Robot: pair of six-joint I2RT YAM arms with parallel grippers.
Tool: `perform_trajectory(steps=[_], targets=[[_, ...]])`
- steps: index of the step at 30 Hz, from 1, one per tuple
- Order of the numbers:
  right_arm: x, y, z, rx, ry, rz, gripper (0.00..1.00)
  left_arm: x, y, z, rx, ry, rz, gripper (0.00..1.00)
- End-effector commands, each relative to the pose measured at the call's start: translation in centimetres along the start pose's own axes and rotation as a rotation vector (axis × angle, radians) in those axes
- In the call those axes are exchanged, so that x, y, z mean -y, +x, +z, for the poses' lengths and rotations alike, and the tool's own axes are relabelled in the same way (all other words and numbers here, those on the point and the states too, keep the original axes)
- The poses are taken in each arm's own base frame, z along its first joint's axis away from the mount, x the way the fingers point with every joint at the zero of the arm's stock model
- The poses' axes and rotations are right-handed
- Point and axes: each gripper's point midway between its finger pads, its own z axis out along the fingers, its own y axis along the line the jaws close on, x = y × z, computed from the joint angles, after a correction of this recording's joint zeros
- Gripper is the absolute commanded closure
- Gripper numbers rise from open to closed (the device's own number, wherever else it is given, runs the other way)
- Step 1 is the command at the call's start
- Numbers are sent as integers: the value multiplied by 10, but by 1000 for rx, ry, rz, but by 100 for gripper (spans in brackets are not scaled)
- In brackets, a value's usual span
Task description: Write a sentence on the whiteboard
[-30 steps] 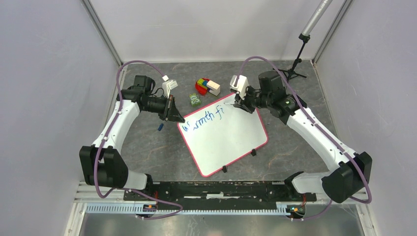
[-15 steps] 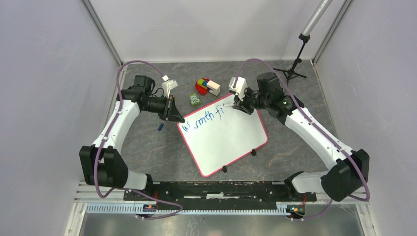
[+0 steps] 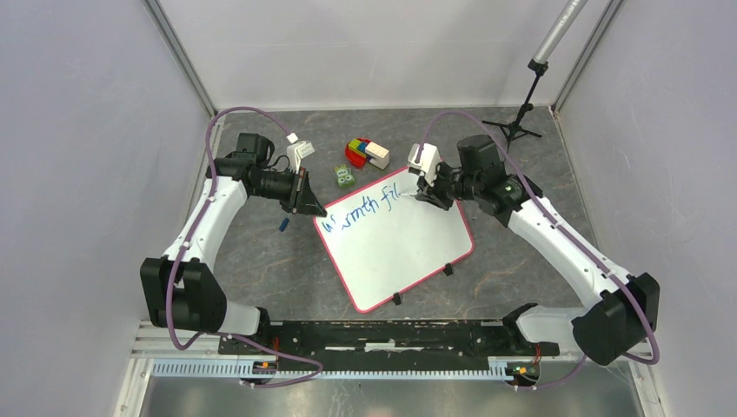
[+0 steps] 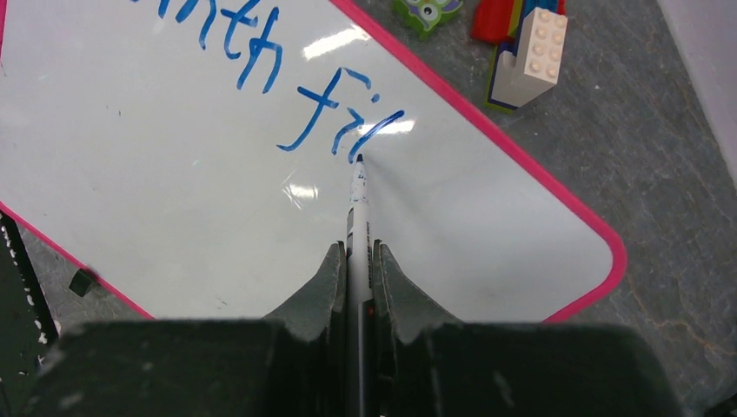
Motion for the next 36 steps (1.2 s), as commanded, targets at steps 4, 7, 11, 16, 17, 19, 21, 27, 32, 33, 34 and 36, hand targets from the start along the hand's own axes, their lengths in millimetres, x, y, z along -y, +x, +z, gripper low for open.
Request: perform_trajectory(steps=[4, 7, 11, 16, 17, 19, 21, 27, 32, 33, 34, 36], targets=[[25, -40, -10, 69, 77, -49, 100, -4, -1, -3, 9, -41, 52, 98], [31, -42, -8, 68, 92, -50, 100, -5, -1, -2, 7, -42, 51, 98], [34, -40, -2, 62, 93, -45, 100, -5, -2, -2, 8, -41, 53, 98], [34, -34, 3, 49, 91, -40, 100, -6, -1, -2, 6, -46, 57, 97], [33, -32, 3, 46, 86, -39, 100, -6, 0, -2, 4, -47, 57, 98], [30, -29, 3, 40, 79, -38, 100, -6, -1, -2, 5, -48, 57, 98], [28, -26, 2, 35, 76, -36, 100, -6, -1, -2, 4, -47, 57, 98], [13, -11, -1, 16, 47, -15, 100, -7, -1, -1, 3, -45, 57, 98], [2, 2, -4, -5, 28, -5, 100, -6, -1, -2, 5, -41, 58, 98], [2, 3, -5, -9, 27, -8, 100, -6, -1, -1, 5, -40, 57, 98], [3, 1, -7, -9, 34, -13, 100, -6, -2, -2, 6, -40, 58, 98], [7, -4, -10, -6, 46, -27, 100, -5, -2, -2, 7, -38, 58, 97]])
